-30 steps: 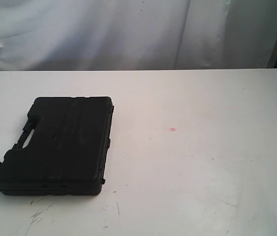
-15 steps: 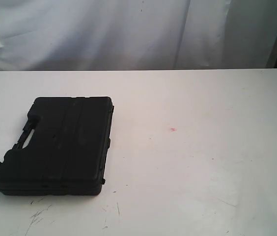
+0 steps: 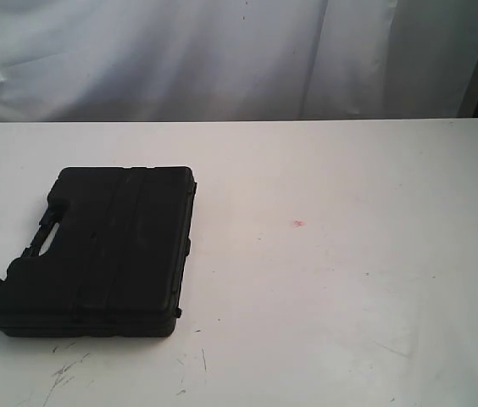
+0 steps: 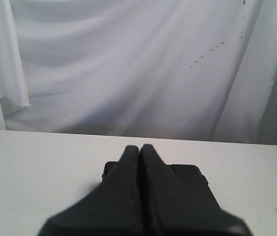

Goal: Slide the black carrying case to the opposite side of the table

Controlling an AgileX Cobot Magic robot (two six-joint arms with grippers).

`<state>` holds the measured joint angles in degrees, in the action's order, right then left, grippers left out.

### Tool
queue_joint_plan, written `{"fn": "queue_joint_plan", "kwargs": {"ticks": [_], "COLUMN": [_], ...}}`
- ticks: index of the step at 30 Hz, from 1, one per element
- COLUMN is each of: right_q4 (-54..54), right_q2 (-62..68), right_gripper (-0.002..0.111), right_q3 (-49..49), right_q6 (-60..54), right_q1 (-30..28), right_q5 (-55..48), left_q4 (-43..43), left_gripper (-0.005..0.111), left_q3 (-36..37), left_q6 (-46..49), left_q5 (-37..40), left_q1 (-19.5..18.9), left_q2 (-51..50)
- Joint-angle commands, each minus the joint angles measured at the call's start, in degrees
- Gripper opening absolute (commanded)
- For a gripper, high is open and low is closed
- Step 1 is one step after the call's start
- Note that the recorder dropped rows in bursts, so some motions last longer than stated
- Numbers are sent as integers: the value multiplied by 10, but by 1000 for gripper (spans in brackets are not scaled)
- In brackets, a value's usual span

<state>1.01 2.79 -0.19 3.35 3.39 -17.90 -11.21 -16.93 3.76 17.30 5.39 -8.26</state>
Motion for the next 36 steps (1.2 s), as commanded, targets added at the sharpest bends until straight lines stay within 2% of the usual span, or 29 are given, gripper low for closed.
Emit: {"fn": "queue_joint_plan", "kwargs": {"ticks": [1,13,22,31,36], "right_q4": [1,1,1,1,1], "right_q2": [-2,-2,-2,-2,-2], "right_gripper": [0,0,0,0,0], "right_q3": [2,2,2,2,2], "right_q6": [0,0,0,0,0], "right_q1": [-4,-4,-4,-4,-4], "right_q5": [2,2,2,2,2], "left_q4": [3,19,19,18,24], "left_gripper": [0,0,0,0,0], "left_q3": [52,138,166,169,169], "left_q6": [-8,-8,-8,-25,-25], "left_q5": [-14,-15,-21,-18,-18], "left_q1": [-1,-1,-2,-68,-69], "left_q2": [54,83,83,83,83]}}
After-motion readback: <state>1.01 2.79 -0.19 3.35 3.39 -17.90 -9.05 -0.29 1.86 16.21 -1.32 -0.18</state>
